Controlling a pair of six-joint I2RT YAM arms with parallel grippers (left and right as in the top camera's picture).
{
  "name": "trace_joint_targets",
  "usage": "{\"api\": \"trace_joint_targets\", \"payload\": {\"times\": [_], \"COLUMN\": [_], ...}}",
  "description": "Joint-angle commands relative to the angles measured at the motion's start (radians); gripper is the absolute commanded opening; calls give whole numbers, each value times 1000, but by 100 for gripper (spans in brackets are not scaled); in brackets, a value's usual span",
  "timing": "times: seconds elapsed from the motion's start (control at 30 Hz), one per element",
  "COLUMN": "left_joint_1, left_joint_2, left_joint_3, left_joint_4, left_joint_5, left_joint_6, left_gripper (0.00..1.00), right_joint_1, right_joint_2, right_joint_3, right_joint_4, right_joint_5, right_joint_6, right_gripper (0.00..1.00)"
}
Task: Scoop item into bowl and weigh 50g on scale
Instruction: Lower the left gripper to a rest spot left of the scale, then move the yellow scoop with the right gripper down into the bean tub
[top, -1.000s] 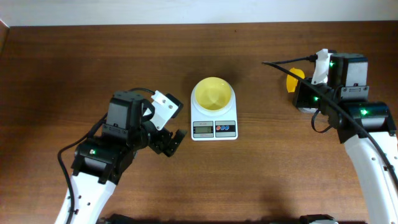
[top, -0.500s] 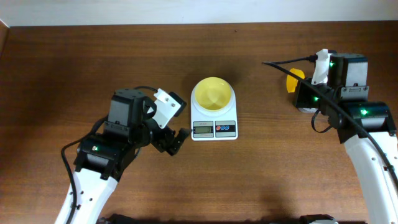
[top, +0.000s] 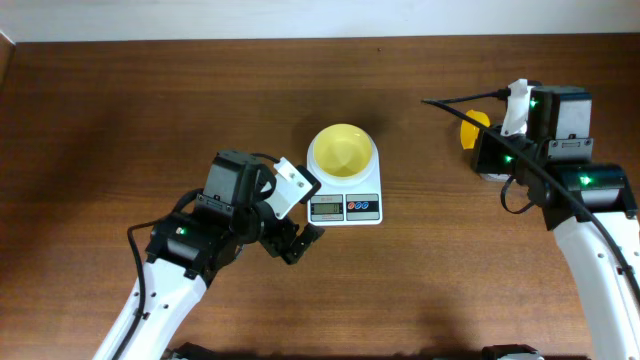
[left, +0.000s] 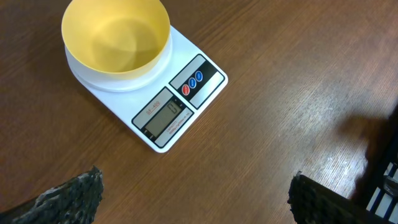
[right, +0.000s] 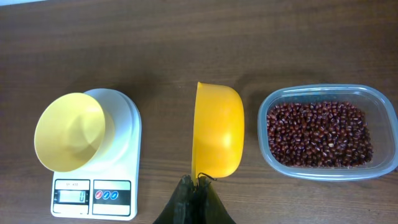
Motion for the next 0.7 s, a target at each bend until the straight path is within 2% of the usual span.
{"api": "trace_joint_targets", "payload": {"times": [0.0, 0.67], "left_joint_1": [-2, -2], "left_joint_2": [-2, -28], "left_joint_3": [-6, -8], "left_joint_4": [-4, -18], "left_joint_5": [-7, -40], "left_joint_6": [-6, -6], "left_gripper": [99, 99], "right_joint_1": [-4, -4], "right_joint_2": [2, 2], "right_joint_3": [18, 18], "right_joint_4": [-6, -33], "right_joint_5": [-12, -28], "right_joint_6": [6, 5], "right_gripper": [4, 4]}}
